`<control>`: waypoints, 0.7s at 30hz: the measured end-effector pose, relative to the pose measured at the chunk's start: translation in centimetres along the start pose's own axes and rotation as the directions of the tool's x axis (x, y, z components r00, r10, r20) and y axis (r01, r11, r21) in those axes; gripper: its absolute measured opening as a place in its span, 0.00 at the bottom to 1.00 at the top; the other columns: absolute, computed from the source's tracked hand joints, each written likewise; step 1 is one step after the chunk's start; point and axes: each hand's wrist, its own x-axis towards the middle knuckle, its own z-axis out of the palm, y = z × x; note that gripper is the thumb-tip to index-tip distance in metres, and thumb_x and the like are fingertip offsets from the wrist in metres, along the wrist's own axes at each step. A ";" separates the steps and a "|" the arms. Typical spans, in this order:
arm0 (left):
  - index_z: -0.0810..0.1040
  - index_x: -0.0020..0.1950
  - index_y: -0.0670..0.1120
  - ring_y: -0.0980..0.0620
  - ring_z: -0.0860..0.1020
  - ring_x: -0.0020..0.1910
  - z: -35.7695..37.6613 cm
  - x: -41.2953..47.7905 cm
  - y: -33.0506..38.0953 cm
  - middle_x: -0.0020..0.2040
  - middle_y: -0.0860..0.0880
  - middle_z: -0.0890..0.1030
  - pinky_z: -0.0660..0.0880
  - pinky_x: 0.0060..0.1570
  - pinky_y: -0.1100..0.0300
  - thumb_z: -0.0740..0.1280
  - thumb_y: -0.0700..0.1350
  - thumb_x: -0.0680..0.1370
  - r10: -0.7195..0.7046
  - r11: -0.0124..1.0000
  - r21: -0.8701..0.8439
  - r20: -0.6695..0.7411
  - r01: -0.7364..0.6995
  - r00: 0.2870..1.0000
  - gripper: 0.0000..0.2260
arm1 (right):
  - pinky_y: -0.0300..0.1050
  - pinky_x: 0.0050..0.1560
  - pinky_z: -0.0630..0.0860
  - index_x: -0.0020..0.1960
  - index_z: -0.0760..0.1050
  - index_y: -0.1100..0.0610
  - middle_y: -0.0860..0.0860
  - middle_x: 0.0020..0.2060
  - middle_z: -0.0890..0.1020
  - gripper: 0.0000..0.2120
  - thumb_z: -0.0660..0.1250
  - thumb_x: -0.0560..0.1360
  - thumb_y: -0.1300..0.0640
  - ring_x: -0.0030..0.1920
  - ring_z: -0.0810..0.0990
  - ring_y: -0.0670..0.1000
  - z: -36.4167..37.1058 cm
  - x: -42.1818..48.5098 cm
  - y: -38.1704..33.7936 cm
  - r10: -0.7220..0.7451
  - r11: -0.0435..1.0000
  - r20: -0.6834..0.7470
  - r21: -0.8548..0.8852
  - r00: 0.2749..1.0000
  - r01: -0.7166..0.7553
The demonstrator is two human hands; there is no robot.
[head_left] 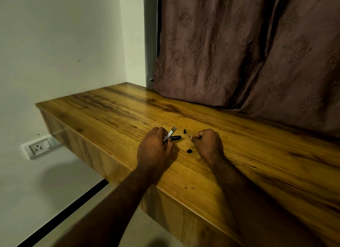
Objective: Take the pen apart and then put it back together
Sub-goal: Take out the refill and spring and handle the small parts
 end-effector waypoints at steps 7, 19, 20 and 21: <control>0.74 0.51 0.49 0.54 0.74 0.43 0.0 -0.1 0.1 0.47 0.52 0.76 0.73 0.38 0.58 0.65 0.49 0.76 -0.002 1.000 0.009 0.005 0.002 1.000 0.07 | 0.44 0.40 0.79 0.35 0.81 0.54 0.47 0.34 0.84 0.11 0.70 0.74 0.52 0.36 0.81 0.48 -0.5 -0.1 0.4 0.044 0.976 -0.035 0.213 0.998 -0.035; 0.75 0.53 0.48 0.49 0.75 0.46 -0.2 -0.2 0.1 0.48 0.49 0.79 0.67 0.38 0.58 0.63 0.47 0.77 0.055 0.997 0.043 0.047 -0.057 0.997 0.07 | 0.46 0.39 0.75 0.38 0.80 0.52 0.47 0.34 0.82 0.07 0.71 0.73 0.51 0.35 0.78 0.45 -2.9 -4.4 0.7 -0.152 0.937 0.160 0.338 0.975 0.091; 0.76 0.53 0.48 0.48 0.76 0.46 -0.2 -0.1 0.1 0.48 0.48 0.79 0.67 0.38 0.58 0.63 0.46 0.77 0.061 0.997 0.049 0.049 -0.064 0.997 0.07 | 0.47 0.40 0.76 0.40 0.80 0.51 0.47 0.35 0.82 0.06 0.71 0.72 0.50 0.37 0.78 0.46 -2.8 -4.5 0.7 -0.161 0.948 0.163 0.299 0.973 0.107; 0.76 0.54 0.47 0.48 0.76 0.47 -0.1 -0.1 0.0 0.49 0.48 0.79 0.67 0.39 0.58 0.63 0.46 0.77 0.068 0.996 0.054 0.054 -0.071 0.996 0.07 | 0.47 0.41 0.77 0.41 0.80 0.51 0.46 0.36 0.81 0.05 0.72 0.72 0.49 0.38 0.79 0.46 -2.7 -4.5 0.6 -0.171 0.962 0.162 0.242 0.972 0.129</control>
